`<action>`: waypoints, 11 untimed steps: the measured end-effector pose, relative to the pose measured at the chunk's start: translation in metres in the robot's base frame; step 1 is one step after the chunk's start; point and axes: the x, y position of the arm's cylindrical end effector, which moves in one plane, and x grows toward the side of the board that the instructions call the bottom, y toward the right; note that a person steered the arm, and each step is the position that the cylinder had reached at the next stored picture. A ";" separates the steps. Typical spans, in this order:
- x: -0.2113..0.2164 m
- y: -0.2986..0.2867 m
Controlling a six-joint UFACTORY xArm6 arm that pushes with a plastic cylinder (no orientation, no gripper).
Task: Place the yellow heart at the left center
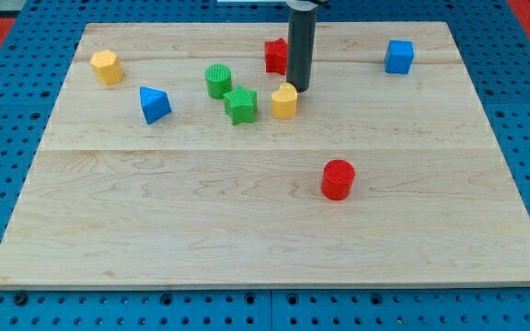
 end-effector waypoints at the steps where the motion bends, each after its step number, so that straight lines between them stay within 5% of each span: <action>1: 0.040 0.000; 3: 0.098 -0.035; 5: 0.072 -0.113; 7: 0.047 -0.109; 10: 0.054 -0.233; 11: 0.053 -0.229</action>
